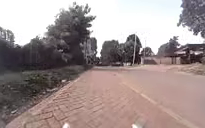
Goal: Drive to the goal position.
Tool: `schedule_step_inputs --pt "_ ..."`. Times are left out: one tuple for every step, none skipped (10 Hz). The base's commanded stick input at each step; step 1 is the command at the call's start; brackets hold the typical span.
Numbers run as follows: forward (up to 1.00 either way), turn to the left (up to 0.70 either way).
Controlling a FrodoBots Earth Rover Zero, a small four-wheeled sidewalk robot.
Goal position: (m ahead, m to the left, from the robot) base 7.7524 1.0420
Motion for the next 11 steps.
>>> schedule_step_inputs --pt "0.70 0.00" --pt "0.70 0.00" --pt "0.70 0.00" --pt "0.70 0.00" --pt "0.70 -0.35" --pt "0.70 -0.35" --pt "0.70 -0.30" --pt "0.70 -0.13" --pt "0.70 0.00" --pt "0.70 0.00" --pt "0.70 0.00"
